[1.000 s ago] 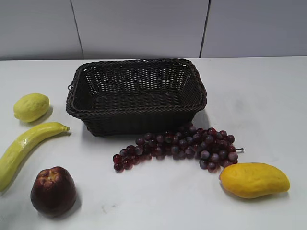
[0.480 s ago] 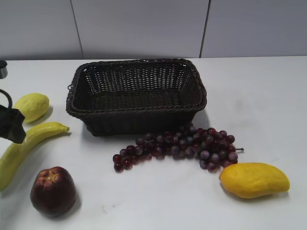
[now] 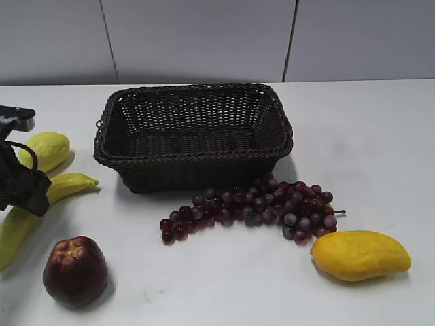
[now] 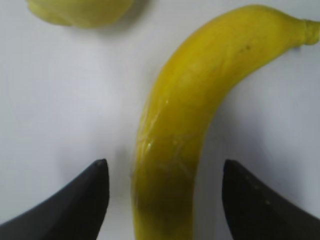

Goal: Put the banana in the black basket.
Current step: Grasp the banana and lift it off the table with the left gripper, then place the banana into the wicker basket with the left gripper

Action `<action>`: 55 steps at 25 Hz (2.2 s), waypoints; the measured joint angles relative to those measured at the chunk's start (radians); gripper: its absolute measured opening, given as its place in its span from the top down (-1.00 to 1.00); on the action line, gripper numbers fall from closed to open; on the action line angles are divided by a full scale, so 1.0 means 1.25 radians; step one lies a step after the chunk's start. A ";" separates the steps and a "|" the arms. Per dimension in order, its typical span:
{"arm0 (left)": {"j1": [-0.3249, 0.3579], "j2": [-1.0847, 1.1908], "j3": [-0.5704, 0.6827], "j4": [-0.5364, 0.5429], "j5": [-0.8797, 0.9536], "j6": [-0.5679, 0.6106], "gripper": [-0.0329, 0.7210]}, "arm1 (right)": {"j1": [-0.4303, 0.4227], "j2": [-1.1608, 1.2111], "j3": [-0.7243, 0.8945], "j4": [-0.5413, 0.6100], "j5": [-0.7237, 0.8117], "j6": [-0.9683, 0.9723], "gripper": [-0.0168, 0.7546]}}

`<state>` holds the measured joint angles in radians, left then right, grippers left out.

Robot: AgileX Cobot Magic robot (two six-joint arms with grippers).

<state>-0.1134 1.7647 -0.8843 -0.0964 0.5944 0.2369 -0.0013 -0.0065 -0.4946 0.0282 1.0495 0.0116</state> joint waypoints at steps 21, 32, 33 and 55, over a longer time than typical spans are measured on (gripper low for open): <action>0.000 0.047 -0.002 -0.004 -0.003 0.004 -0.18 | 0.000 0.000 0.000 0.000 0.000 0.000 -0.56; 0.000 -0.158 -0.003 -0.016 0.155 0.004 -0.18 | 0.000 0.000 0.000 0.000 0.000 0.000 -0.56; 0.000 -0.189 -0.009 -0.016 0.158 0.004 -0.18 | 0.000 0.000 0.000 0.000 0.000 0.000 -0.56; -0.177 -0.196 -0.258 -0.251 -0.150 0.004 -0.18 | 0.000 0.000 0.000 0.000 0.000 0.000 -0.56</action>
<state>-0.3347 1.5197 -1.2067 -0.4100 0.4071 0.2421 -0.0013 -0.0065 -0.4946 0.0282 1.0495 0.0116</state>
